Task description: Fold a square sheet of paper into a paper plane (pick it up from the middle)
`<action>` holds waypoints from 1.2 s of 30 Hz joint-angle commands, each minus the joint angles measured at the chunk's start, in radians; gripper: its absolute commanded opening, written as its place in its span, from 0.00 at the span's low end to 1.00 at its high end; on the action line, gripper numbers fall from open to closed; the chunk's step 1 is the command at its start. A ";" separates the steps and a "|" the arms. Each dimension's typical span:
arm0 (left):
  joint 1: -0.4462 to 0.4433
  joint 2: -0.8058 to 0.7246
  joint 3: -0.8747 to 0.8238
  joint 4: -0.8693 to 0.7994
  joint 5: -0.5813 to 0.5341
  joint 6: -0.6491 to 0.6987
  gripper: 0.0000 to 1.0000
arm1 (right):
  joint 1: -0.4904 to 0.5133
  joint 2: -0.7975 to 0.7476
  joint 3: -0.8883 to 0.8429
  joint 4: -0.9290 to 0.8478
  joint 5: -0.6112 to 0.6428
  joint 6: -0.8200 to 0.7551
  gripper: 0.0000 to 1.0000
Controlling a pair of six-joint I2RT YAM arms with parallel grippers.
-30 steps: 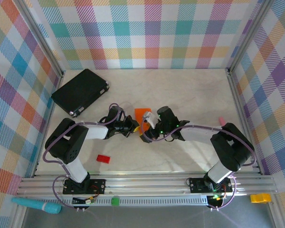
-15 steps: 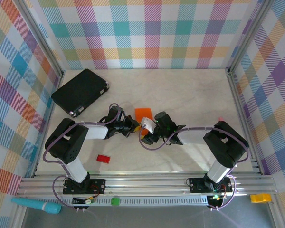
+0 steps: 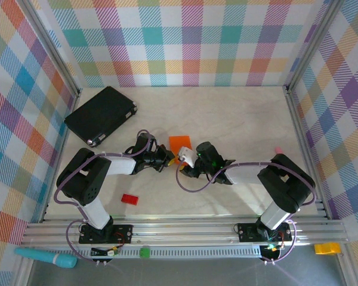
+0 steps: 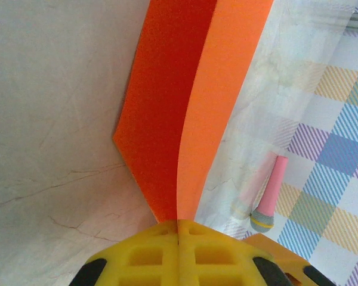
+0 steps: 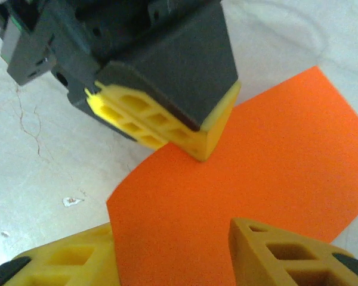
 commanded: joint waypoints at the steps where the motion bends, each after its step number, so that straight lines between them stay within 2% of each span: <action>1: -0.006 0.010 0.005 0.032 0.021 -0.014 0.00 | 0.007 -0.028 -0.007 0.034 -0.032 0.022 0.45; 11: -0.008 0.010 0.003 0.036 0.022 -0.016 0.00 | 0.010 -0.006 0.015 0.007 -0.077 0.035 0.42; 17: -0.008 0.010 0.002 0.037 0.022 -0.016 0.00 | 0.008 0.003 0.027 -0.003 -0.086 0.030 0.35; 25: -0.005 0.001 0.001 0.040 0.018 -0.018 0.01 | 0.009 0.009 0.038 -0.030 -0.100 0.035 0.14; 29: 0.035 -0.036 -0.016 0.012 0.002 0.001 0.17 | 0.009 -0.010 0.029 -0.051 -0.111 0.061 0.06; 33: 0.094 -0.104 -0.022 -0.090 -0.010 0.069 0.33 | 0.009 -0.039 0.012 -0.069 -0.102 0.128 0.04; 36: 0.116 -0.144 0.013 -0.197 -0.021 0.154 0.40 | 0.009 -0.057 0.001 -0.094 -0.099 0.182 0.03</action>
